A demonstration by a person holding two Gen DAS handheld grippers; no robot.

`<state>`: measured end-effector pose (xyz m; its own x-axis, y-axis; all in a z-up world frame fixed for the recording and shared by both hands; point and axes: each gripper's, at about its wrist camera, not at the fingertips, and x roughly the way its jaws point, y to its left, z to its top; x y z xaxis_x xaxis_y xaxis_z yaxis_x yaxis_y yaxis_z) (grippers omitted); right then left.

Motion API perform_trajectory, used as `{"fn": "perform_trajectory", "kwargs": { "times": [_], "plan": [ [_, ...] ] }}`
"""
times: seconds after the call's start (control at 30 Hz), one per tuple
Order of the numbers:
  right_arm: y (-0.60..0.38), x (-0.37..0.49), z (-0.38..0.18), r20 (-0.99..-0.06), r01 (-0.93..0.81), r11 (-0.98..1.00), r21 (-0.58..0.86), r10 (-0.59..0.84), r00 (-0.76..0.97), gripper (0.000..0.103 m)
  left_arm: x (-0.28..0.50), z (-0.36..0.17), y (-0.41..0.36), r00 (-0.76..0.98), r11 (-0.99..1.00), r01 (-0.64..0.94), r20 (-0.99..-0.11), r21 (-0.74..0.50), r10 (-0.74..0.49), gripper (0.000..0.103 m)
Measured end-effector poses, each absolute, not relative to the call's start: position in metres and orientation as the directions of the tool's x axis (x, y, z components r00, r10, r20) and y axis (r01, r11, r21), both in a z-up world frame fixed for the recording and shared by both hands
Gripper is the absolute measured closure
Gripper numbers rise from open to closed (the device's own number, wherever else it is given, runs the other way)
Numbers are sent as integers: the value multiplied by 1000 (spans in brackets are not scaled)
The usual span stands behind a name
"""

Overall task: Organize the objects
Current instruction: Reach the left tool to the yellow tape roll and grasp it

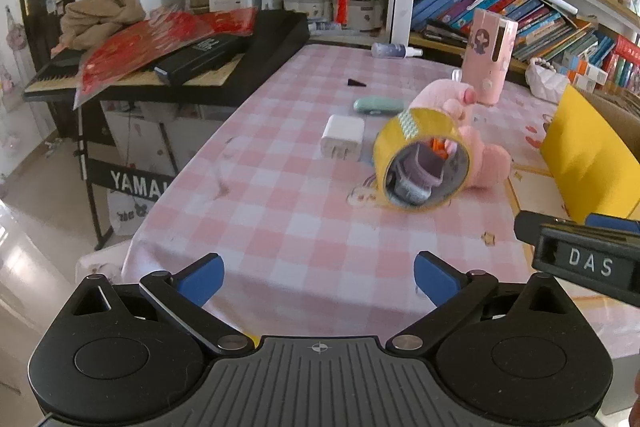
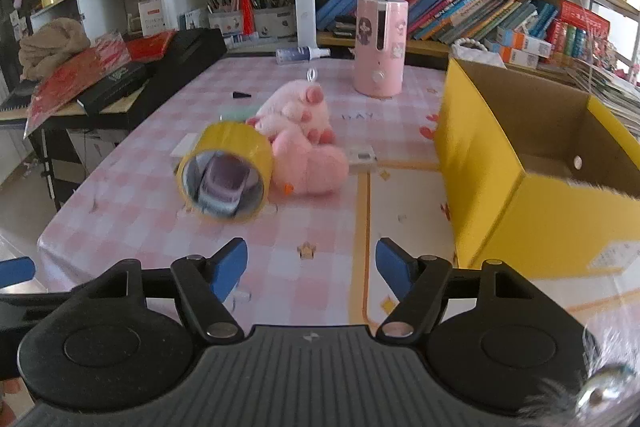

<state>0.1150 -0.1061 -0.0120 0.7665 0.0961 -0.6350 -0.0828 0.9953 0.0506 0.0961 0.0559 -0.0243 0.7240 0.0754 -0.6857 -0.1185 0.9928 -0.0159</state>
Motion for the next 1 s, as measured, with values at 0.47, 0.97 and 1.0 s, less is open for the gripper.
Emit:
{"fn": "perform_trajectory", "kwargs": {
  "times": [0.47, 0.97, 1.0],
  "plan": [
    [-129, 172, 17, -486, -117, 993, 1, 103, 868, 43, 176, -46, 0, 746, 996, 23, -665, 91, 43, 2],
    [-141, 200, 9, -510, -145, 989, -13, 118, 852, 42, 217, -56, -3, 700, 997, 75, -713, 16, -41, 18],
    [-140, 201, 8, -510, -146, 989, -9, 121, 851, 42, 216, -54, 4, 694, 997, 71, -716, -34, -74, 18]
  ]
}}
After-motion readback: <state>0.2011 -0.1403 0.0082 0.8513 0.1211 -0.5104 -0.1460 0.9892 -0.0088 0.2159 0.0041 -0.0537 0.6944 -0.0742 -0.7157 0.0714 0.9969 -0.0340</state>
